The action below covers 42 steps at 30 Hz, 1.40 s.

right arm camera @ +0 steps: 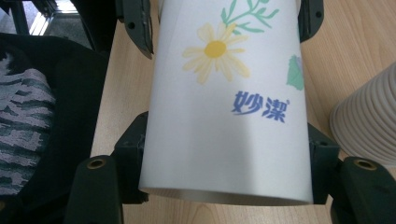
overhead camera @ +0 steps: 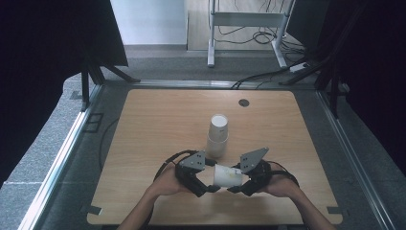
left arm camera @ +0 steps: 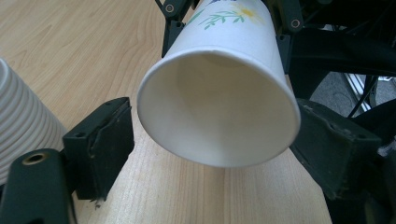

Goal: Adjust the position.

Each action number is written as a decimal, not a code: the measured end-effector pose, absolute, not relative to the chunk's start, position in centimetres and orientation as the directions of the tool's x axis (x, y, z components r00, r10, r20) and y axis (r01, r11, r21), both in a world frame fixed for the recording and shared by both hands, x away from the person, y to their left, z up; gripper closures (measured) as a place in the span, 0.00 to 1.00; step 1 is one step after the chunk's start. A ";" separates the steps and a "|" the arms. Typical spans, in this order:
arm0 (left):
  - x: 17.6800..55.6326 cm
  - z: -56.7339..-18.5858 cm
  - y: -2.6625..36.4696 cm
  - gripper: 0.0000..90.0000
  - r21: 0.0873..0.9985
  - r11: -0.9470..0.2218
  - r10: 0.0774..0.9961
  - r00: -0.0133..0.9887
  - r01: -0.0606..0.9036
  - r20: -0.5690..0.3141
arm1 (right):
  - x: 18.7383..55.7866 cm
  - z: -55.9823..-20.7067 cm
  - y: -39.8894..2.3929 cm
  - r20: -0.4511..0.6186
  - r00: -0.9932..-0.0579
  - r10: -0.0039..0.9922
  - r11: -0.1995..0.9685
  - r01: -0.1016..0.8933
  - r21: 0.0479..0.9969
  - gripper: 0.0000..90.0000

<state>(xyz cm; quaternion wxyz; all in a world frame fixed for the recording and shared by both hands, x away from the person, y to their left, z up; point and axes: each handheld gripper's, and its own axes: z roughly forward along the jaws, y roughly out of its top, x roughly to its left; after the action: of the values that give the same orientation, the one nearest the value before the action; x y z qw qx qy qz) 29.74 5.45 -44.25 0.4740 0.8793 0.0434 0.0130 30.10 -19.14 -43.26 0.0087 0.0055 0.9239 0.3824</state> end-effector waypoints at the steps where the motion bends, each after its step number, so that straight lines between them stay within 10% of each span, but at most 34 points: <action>1: 29.7 -44.2 5.4 0.19 0.836 -0.546 0.088 0.996 0.064 -0.019 | 30.1 -43.2 -19.1 -0.014 -1.000 0.015 0.709 0.000 0.705 0.39; 42: 29.5 -43.2 5.0 0.37 0.728 -0.686 0.101 0.992 0.011 0.080 | 30.4 -43.1 -18.9 -0.028 -0.997 0.070 0.780 0.037 0.624 0.26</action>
<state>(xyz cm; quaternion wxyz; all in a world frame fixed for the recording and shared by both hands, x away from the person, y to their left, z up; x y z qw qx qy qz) 29.50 4.99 -43.22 0.3952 0.9163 0.0306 0.0569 30.35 -18.86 -43.12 0.0246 0.0284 0.9431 0.3303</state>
